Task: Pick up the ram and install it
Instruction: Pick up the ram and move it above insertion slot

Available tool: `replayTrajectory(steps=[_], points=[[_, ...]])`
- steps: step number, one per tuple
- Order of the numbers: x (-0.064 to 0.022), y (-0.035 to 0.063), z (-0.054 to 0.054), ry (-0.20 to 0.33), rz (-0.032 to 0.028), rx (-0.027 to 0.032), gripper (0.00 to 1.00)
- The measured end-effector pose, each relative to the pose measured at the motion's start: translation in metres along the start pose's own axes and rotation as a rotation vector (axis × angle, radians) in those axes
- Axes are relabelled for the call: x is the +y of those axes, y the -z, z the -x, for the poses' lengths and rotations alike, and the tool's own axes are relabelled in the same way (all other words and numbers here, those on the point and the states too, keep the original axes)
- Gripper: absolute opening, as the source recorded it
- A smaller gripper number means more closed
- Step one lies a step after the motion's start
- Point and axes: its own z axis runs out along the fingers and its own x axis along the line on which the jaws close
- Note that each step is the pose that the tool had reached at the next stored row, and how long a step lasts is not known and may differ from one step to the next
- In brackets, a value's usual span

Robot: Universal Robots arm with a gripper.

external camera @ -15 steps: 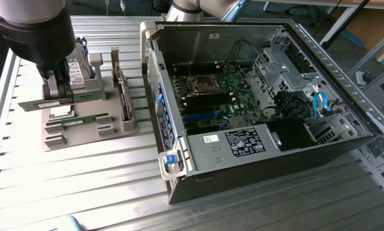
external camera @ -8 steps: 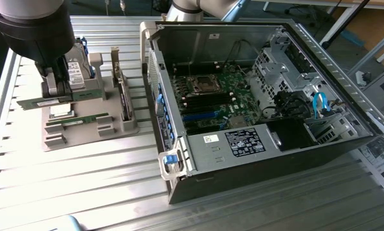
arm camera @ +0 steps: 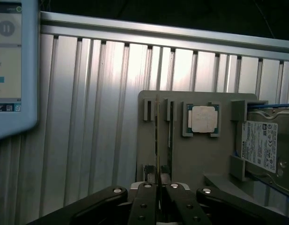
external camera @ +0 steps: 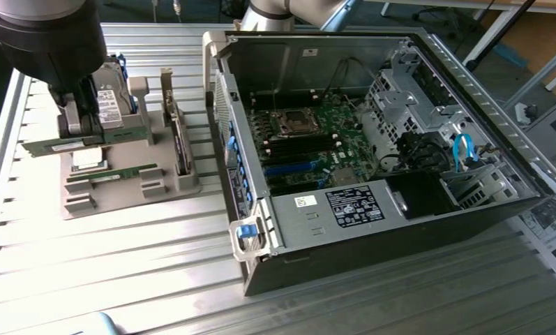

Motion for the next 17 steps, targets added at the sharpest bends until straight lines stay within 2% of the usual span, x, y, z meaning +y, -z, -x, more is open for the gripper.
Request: replayTrajectory(steps=[17], points=[[0.0004, 0.0093, 0.0005, 0.000, 0.0000, 0.0000, 0.13]])
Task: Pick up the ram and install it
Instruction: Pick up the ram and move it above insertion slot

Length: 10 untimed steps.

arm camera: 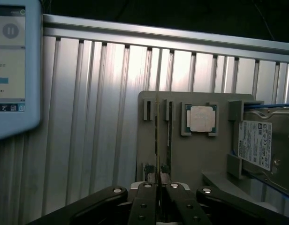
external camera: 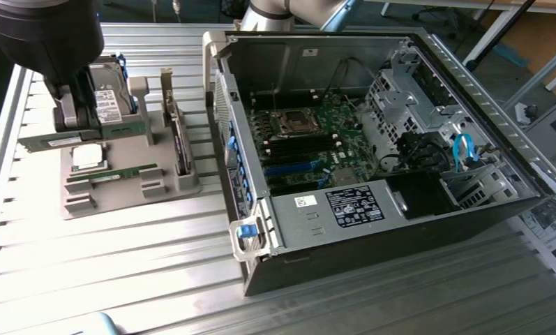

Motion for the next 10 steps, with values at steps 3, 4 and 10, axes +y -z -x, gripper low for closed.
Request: replayTrajectory(steps=[3, 4, 10], points=[[0.0001, 0.0020, 0.0001, 0.000, 0.0000, 0.0000, 0.13], [0.0001, 0.0028, 0.0001, 0.000, -0.0001, 0.0000, 0.13], [0.0003, 0.0083, 0.0004, 0.000, 0.0000, 0.0000, 0.13]])
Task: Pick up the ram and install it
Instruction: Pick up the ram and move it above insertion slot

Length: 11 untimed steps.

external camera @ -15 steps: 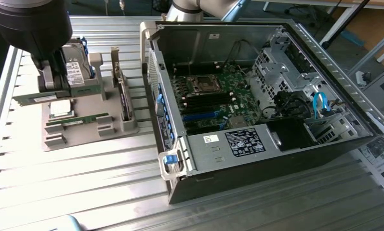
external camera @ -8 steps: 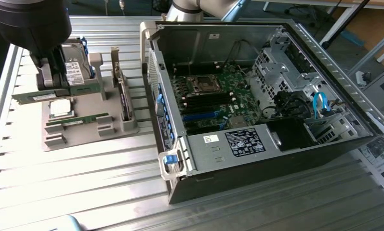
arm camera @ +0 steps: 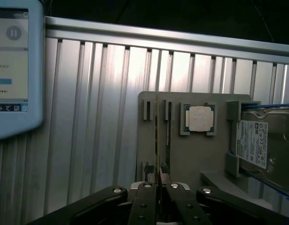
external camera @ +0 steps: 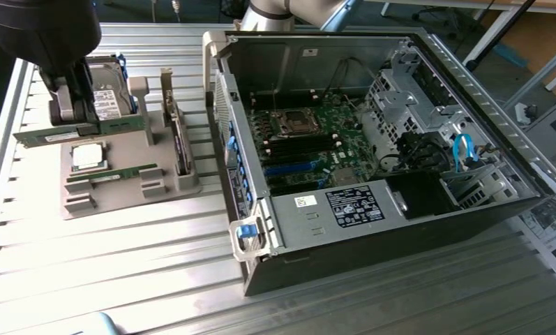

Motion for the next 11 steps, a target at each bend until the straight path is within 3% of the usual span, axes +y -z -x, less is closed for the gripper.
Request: replayTrajectory(steps=[11], points=[[0.0004, 0.0087, 0.0004, 0.000, 0.0000, 0.0000, 0.13]])
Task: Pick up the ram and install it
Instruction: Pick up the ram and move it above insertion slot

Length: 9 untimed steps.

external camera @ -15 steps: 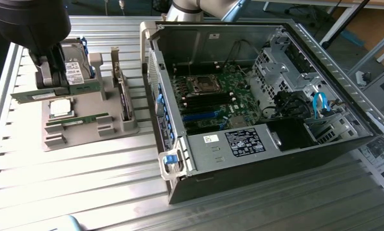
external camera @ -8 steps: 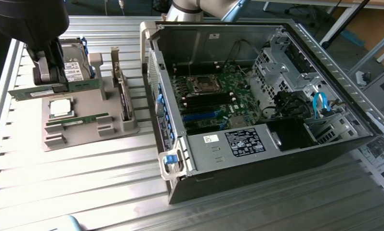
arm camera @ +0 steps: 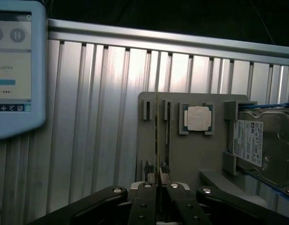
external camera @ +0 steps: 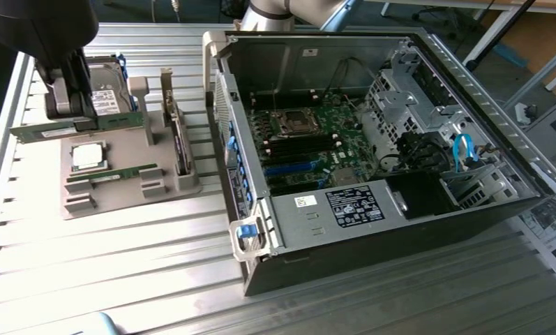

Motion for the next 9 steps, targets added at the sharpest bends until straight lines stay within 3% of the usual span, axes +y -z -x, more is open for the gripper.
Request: replayTrajectory(steps=[9], points=[[0.0002, 0.0065, 0.0003, 0.000, 0.0001, 0.0000, 0.13]])
